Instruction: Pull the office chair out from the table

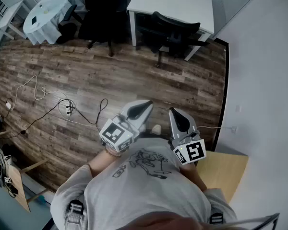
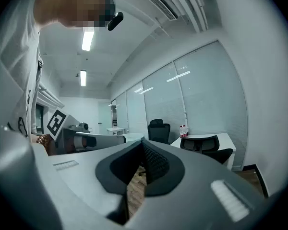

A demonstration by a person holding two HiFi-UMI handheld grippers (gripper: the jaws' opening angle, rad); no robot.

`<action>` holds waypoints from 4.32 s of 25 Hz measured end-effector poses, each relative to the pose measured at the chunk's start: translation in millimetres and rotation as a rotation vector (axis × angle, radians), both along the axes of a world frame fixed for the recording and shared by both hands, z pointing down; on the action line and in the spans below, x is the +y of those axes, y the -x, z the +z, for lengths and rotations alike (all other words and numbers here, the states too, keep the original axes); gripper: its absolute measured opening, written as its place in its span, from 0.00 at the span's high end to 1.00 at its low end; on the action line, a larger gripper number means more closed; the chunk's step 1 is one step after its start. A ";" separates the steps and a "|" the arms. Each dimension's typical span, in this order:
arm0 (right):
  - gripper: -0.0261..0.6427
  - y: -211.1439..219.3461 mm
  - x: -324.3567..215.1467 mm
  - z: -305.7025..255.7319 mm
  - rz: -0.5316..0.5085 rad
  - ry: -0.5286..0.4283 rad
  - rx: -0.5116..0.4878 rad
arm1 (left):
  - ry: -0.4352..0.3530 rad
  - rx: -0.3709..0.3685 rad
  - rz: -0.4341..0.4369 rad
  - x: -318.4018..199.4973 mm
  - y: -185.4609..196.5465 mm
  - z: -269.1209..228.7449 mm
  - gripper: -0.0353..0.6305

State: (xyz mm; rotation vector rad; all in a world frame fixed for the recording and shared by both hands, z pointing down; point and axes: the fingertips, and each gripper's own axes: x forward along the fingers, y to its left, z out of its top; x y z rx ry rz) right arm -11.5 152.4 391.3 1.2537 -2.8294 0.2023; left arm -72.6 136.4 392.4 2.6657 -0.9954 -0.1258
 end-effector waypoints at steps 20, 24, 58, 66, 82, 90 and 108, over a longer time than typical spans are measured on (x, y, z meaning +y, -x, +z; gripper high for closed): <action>0.95 -6.6 -30.1 6.6 0.016 -0.038 0.037 | -0.019 -0.055 -0.008 -27.3 7.4 13.9 0.94; 0.95 -14.8 -57.7 11.7 0.011 -0.040 0.048 | -0.026 -0.080 -0.016 -56.1 3.0 18.0 0.91; 0.65 -140.4 -487.1 157.5 -0.257 -0.036 0.707 | -0.175 -1.038 0.229 -483.5 -87.7 195.4 0.64; 0.58 -149.5 -528.4 228.2 -0.387 -0.005 0.954 | -0.164 -1.328 0.392 -524.2 -77.2 261.0 0.57; 0.79 -166.0 -542.3 299.9 -0.463 0.019 1.187 | -0.211 -1.486 0.473 -534.7 -73.5 311.8 0.78; 0.80 -158.4 -520.1 298.8 -0.455 0.029 1.193 | -0.206 -1.507 0.457 -518.7 -65.8 308.1 0.78; 0.81 -134.3 -448.6 298.6 -0.417 0.041 1.208 | -0.241 -1.529 0.483 -458.1 -41.3 307.4 0.78</action>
